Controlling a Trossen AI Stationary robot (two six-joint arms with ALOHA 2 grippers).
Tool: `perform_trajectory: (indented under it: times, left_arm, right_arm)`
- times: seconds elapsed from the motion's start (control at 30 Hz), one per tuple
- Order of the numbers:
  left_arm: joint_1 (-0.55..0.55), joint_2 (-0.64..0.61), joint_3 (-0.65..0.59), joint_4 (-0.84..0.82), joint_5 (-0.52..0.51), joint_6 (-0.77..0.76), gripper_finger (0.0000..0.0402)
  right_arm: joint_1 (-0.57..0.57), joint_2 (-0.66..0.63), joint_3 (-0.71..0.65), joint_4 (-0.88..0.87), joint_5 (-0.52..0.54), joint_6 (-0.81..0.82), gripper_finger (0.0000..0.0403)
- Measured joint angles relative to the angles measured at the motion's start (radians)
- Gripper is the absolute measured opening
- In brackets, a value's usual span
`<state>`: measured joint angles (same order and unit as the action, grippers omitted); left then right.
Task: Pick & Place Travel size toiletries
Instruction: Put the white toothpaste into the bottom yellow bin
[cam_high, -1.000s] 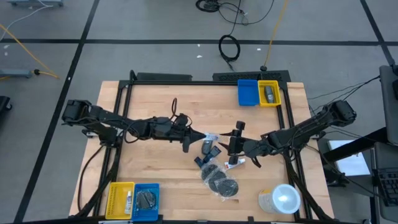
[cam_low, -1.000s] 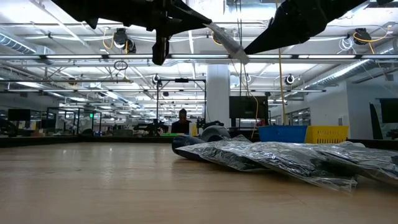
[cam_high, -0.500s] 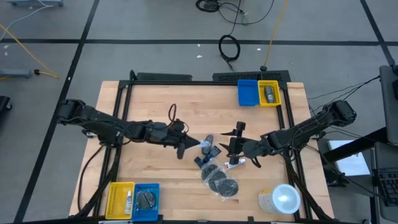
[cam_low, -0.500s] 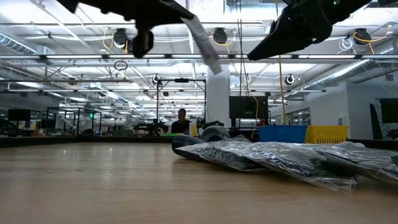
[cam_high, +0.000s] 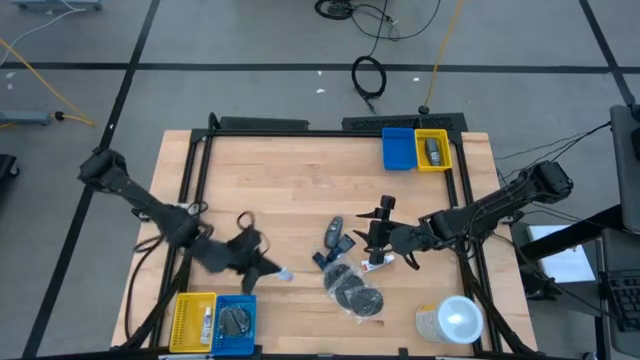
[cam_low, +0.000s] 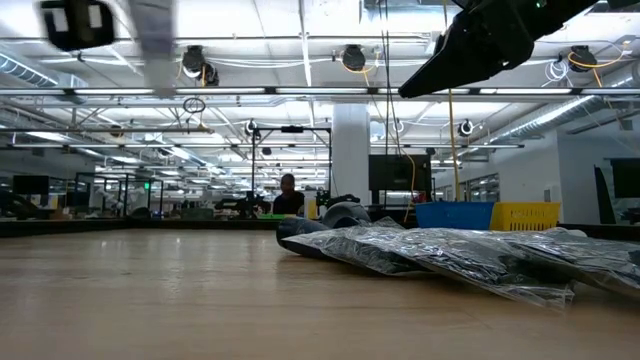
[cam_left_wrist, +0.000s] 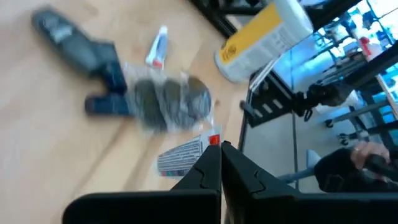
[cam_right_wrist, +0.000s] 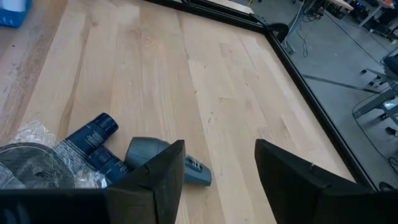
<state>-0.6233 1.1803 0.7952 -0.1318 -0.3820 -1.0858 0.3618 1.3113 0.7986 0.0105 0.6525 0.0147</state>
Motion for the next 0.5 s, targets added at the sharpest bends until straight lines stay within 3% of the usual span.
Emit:
perform_trajectory:
  times: [0.27, 0.5]
  left_arm:
    - [-0.303, -0.023, 0.000, -0.124, -0.237, -0.332, 0.0000]
    - [-0.490, -0.035, 0.004, -0.272, -0.297, -0.664, 0.0000]
  right_arm:
    - [0.000, 0.000, 0.000, 0.000, -0.002, 0.000, 0.0183]
    - [0.000, 0.000, 0.000, 0.000, -0.002, 0.000, 0.0183]
